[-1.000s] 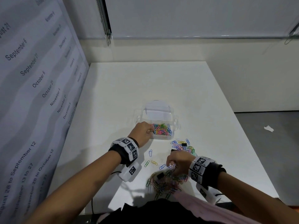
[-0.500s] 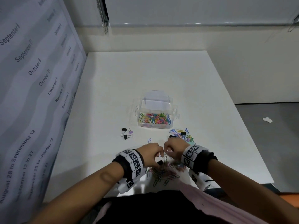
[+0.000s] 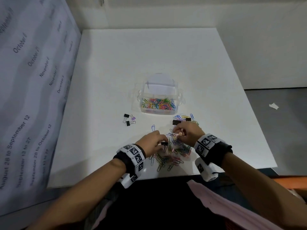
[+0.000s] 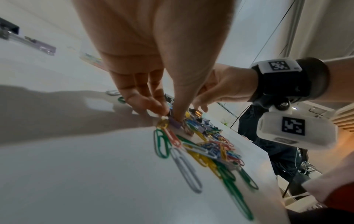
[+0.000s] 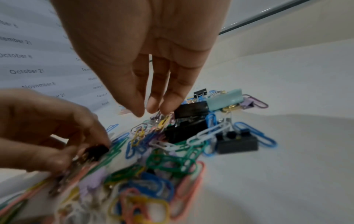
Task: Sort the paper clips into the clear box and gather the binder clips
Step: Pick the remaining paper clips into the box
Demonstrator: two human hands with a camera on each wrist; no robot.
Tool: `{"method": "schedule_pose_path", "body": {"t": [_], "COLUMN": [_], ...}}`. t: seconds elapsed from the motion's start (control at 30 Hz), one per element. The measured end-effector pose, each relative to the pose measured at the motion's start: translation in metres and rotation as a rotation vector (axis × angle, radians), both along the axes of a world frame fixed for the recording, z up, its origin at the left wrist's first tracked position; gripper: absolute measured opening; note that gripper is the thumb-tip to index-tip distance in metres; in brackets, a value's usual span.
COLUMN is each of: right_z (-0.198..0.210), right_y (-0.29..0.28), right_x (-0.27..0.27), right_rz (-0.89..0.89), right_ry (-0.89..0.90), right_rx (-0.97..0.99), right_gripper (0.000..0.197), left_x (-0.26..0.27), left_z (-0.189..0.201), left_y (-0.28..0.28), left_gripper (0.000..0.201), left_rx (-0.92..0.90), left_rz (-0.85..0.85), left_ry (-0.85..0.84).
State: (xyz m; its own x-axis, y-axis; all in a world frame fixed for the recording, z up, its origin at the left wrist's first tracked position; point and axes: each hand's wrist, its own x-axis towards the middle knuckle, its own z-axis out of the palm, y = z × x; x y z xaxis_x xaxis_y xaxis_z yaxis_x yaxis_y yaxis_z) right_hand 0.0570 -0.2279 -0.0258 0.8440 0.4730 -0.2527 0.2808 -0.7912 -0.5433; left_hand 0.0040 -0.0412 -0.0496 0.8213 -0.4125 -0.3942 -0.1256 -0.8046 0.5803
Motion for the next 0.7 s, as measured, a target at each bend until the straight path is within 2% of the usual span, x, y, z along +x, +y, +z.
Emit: {"method": "schedule_pose_path", "body": {"t": [0.1,0.2,0.27,0.4,0.5,0.6,0.7], "right_z": [-0.006,-0.007,-0.007,-0.006,-0.004,-0.002,0.002], "right_y": [-0.007,-0.004,0.002,0.013,0.016,0.015,0.013], "right_x": [-0.007,-0.008,-0.007,-0.001,0.003,0.005,0.010], "right_rz": [0.124,0.173,0.172,0.201,0.200,0.082,-0.052], "right_ry": [-0.001,0.053,0.055,0.058,0.111,0.149,0.126], "right_rx": [0.007,-0.111,-0.159,-0.254,-0.293,-0.197,-0.110], "right_gripper": [0.022,0.045,0.052,0.032,0.022,0.014,0.015], "left_x": [-0.001,-0.002,-0.002,-0.003,-0.002,-0.003,-0.003], "left_z": [-0.001,-0.003,-0.004,-0.003,-0.003,-0.004,0.000], "left_y": [0.002,-0.001,-0.004,-0.011,-0.013,-0.011,-0.004], "left_gripper": [0.028,0.029,0.031,0.024,0.030,0.028,0.025], "left_rx": [-0.019,-0.045,-0.056,-0.029,0.014,0.023,-0.029], "left_rz": [0.062,0.095,0.123,0.171,0.180,0.176,0.220], "left_ry": [-0.010,-0.013,-0.005,-0.011,-0.007,-0.029,-0.060]}}
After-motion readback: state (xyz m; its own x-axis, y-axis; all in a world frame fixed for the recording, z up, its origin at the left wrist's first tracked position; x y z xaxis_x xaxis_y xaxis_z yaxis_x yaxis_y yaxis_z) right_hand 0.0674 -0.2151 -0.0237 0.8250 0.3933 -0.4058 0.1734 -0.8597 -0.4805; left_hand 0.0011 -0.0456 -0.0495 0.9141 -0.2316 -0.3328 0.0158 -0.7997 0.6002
